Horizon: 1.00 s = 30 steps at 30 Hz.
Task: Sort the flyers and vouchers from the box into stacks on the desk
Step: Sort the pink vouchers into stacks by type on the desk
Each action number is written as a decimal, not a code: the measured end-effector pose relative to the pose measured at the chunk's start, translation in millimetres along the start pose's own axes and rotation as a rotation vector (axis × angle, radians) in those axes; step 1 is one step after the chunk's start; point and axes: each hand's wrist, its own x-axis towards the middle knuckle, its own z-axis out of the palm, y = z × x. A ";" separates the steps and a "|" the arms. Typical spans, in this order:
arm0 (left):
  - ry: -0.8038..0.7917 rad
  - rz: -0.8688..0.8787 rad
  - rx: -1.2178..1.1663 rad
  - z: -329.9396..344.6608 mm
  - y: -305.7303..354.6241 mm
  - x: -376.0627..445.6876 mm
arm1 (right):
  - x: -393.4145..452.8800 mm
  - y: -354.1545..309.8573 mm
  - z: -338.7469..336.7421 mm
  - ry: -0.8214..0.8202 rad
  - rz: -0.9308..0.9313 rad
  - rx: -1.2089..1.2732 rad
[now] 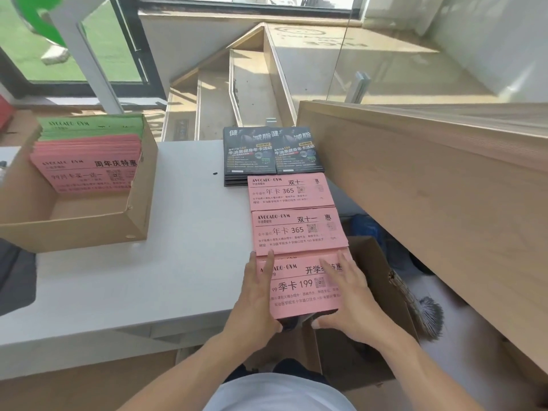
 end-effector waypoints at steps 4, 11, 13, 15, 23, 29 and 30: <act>0.013 0.018 0.002 2.2 3.4 5.5 | 6.9 0.9 -1.7 0.074 -0.001 -0.020; 0.029 0.049 0.014 1.5 3.2 14.7 | 17.3 3.6 -11.7 0.068 -0.011 -0.100; 0.034 0.050 0.006 1.5 3.5 14.1 | 16.6 4.0 -10.8 0.059 -0.009 -0.133; 0.044 0.058 0.003 1.1 3.2 13.1 | 15.5 1.2 -9.5 0.061 -0.018 -0.164; 0.039 0.036 -0.044 2.9 -2.6 9.2 | 17.1 -28.4 0.7 0.097 -0.088 -0.180; 0.041 0.043 -0.080 3.4 -14.2 9.7 | 26.0 -46.5 13.3 0.034 -0.230 -0.287; 0.038 0.037 -0.073 3.7 -15.3 9.4 | 28.0 -48.0 16.0 0.036 -0.240 -0.301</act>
